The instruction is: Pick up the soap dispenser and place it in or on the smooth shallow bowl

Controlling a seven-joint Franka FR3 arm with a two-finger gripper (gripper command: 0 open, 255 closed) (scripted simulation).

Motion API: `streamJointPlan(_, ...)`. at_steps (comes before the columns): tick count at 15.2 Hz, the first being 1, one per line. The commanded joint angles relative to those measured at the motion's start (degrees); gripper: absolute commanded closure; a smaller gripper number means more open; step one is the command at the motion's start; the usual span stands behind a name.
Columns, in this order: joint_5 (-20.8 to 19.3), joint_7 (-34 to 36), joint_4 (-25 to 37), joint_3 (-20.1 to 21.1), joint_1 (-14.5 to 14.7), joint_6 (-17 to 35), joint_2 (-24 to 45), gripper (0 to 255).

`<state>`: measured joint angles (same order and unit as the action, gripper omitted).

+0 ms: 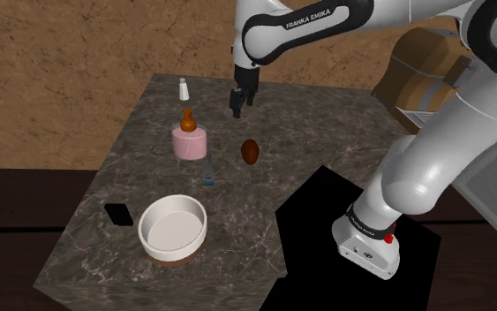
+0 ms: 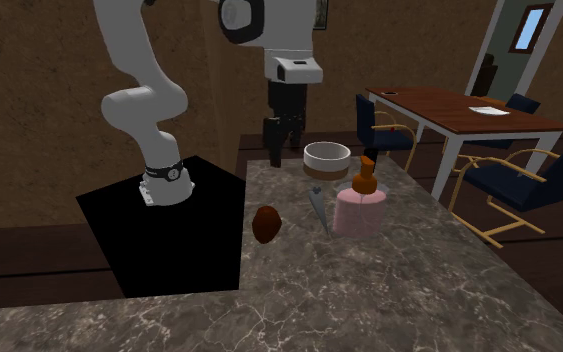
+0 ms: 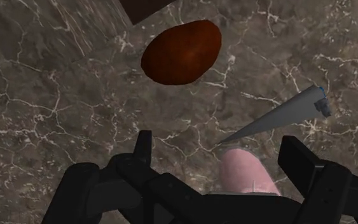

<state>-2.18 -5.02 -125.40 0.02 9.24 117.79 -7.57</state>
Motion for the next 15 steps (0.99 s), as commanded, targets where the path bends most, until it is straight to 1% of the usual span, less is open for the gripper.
streamJointPlan(1,0.0,-0.9,2.7,0.6,0.7,1.6,4.1,0)
streamJointPlan(6,-0.6,-2.8,10.0,2.4,2.5,4.1,13.7,0)
streamJointPlan(11,-1.7,-4.5,18.4,4.1,4.4,5.3,23.2,0)
streamJointPlan(12,-1.8,-4.6,19.1,4.2,4.6,5.3,23.9,0)
streamJointPlan(15,-2.0,-4.5,18.1,4.1,4.5,7.3,25.0,0)
